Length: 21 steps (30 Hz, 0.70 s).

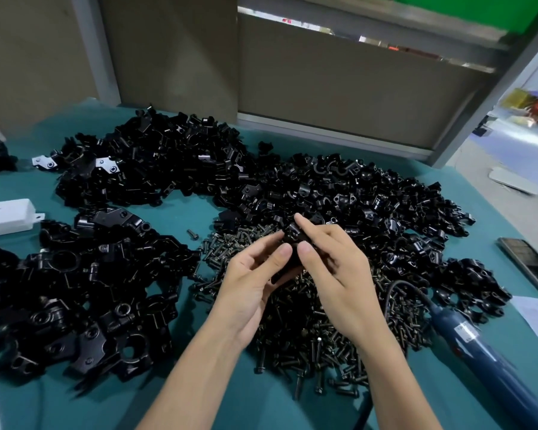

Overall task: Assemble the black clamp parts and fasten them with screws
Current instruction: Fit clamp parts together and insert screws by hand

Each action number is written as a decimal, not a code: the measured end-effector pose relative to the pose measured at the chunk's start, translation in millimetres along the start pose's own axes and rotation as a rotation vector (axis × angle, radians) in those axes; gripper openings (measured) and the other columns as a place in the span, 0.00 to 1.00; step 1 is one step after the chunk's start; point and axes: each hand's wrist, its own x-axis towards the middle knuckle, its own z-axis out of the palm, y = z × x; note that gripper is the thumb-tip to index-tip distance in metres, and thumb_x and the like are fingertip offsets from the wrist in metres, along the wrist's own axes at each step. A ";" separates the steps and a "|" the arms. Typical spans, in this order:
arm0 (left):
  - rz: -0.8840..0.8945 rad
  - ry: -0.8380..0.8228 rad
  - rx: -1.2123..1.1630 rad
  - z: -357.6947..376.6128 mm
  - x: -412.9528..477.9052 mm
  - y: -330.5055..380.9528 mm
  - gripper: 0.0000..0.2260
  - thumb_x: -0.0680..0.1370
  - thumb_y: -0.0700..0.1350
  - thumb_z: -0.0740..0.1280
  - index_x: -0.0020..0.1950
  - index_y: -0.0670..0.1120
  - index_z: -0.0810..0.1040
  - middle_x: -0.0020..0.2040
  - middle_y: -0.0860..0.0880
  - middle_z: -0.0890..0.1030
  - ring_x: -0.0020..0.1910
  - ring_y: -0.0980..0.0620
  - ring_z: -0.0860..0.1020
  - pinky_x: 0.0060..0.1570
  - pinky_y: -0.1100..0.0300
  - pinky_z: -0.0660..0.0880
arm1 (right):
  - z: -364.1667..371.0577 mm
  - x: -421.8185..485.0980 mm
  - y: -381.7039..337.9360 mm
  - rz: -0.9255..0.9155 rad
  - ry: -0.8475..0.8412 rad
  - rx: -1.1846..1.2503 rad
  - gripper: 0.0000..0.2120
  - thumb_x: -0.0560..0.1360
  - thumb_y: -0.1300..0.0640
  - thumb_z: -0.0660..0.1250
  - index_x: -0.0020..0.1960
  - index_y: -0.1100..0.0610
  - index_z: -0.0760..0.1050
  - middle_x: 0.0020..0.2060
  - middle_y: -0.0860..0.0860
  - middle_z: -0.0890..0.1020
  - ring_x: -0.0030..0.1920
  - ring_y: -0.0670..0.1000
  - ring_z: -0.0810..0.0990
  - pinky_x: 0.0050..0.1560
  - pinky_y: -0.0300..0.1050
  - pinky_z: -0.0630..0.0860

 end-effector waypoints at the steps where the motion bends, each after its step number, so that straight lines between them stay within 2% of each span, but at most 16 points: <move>1: 0.012 0.009 0.012 -0.4 0.0 0.3 0.27 0.68 0.48 0.76 0.65 0.43 0.79 0.58 0.44 0.85 0.58 0.48 0.83 0.53 0.60 0.80 | 0.3 -0.9 0.7 0.000 -0.014 0.002 0.19 0.81 0.52 0.62 0.71 0.47 0.72 0.49 0.41 0.76 0.48 0.46 0.76 0.48 0.34 0.70; 5: 0.034 0.009 0.019 -0.5 -0.1 1.0 0.25 0.69 0.48 0.76 0.64 0.42 0.79 0.57 0.44 0.85 0.59 0.46 0.83 0.51 0.61 0.79 | -1.0 -1.2 0.7 -0.044 -0.020 -0.002 0.20 0.79 0.53 0.63 0.71 0.48 0.72 0.48 0.43 0.77 0.45 0.46 0.76 0.47 0.32 0.69; 9: 0.047 0.000 0.003 -0.7 0.3 1.2 0.21 0.69 0.47 0.75 0.61 0.43 0.81 0.52 0.47 0.86 0.53 0.51 0.84 0.48 0.63 0.79 | -1.6 -0.7 3.3 -0.081 -0.014 -0.030 0.20 0.79 0.52 0.65 0.71 0.48 0.71 0.42 0.42 0.74 0.42 0.41 0.73 0.45 0.29 0.68; 11: 0.049 -0.015 0.005 -0.9 0.4 2.5 0.19 0.70 0.46 0.74 0.59 0.43 0.81 0.51 0.47 0.86 0.53 0.52 0.84 0.49 0.62 0.80 | -0.7 -0.6 3.7 -0.072 -0.037 -0.012 0.22 0.78 0.50 0.64 0.71 0.47 0.70 0.42 0.43 0.75 0.42 0.41 0.74 0.45 0.31 0.69; 14: 0.054 -0.019 -0.065 -1.4 1.7 6.6 0.18 0.71 0.44 0.72 0.60 0.41 0.80 0.56 0.43 0.85 0.55 0.49 0.83 0.54 0.57 0.81 | -5.9 1.9 3.4 -0.011 -0.018 0.113 0.20 0.79 0.48 0.61 0.71 0.43 0.69 0.50 0.44 0.81 0.44 0.43 0.78 0.45 0.39 0.77; 16: 0.045 0.032 -0.216 -3.5 3.8 9.3 0.16 0.71 0.42 0.71 0.58 0.39 0.80 0.56 0.41 0.85 0.55 0.47 0.84 0.54 0.54 0.82 | -17.1 6.4 9.0 0.034 0.140 0.148 0.16 0.81 0.52 0.60 0.68 0.44 0.72 0.49 0.44 0.83 0.42 0.42 0.80 0.43 0.36 0.78; 18: 0.030 0.085 -0.328 -5.5 5.4 11.2 0.15 0.72 0.41 0.70 0.58 0.38 0.79 0.57 0.39 0.84 0.56 0.45 0.83 0.51 0.54 0.83 | -31.3 11.8 18.5 0.121 0.286 0.108 0.15 0.82 0.61 0.61 0.63 0.45 0.76 0.46 0.44 0.84 0.40 0.42 0.80 0.44 0.36 0.78; 21: 0.021 0.108 -0.379 -6.4 5.7 11.2 0.18 0.74 0.41 0.68 0.62 0.34 0.76 0.60 0.38 0.82 0.59 0.42 0.82 0.51 0.54 0.82 | -43.7 19.0 32.2 0.237 0.280 -0.026 0.16 0.81 0.66 0.63 0.55 0.46 0.80 0.44 0.42 0.83 0.39 0.39 0.79 0.44 0.36 0.76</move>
